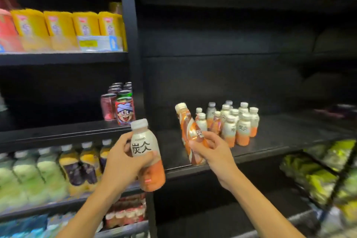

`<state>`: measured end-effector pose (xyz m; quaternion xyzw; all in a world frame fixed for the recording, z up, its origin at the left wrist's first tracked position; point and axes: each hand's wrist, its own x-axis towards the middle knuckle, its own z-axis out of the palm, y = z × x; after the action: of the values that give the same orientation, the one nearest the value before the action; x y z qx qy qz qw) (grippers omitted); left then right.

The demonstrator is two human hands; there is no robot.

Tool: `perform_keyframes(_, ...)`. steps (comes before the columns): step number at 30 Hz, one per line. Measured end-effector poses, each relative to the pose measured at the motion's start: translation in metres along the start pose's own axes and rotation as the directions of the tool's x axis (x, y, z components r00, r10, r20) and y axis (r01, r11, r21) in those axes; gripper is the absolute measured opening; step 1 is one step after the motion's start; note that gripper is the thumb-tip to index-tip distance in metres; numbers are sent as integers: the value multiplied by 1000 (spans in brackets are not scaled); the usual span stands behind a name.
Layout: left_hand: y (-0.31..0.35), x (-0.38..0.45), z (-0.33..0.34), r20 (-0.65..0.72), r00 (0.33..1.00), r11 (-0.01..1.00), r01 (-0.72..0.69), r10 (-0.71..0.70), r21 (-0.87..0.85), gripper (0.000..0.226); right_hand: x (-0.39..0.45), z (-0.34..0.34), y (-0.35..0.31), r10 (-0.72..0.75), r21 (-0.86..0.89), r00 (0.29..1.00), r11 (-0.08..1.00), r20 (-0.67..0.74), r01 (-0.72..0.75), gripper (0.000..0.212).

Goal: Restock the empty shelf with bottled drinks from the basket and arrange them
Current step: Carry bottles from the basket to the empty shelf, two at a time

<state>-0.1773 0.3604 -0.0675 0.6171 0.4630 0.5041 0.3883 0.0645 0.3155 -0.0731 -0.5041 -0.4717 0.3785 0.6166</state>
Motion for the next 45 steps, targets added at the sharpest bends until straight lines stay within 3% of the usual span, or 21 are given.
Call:
perform_keyframes(8, -12, 26, 108, 134, 991, 1000, 20, -23, 22, 73, 4, -104, 22, 16, -53, 979, 998, -205, -27, 45)
perform_keyframes(17, -54, 97, 166, 147, 988, 998, 32, -41, 62, 83, 62, -138, 70, 36, -102, 961, 993, -275, -66, 56)
perform_keyframes(28, -112, 172, 196, 112, 990, 996, 76, -81, 46, 79, 162, -113, 142, 23, -260, 978, 963, -205, -77, 55)
perform_keyframes(45, -150, 201, 221, 126, 992, 994, 19, -32, 105, 82, 227, -118, 205, -22, -354, 996, 935, -83, -9, 58)
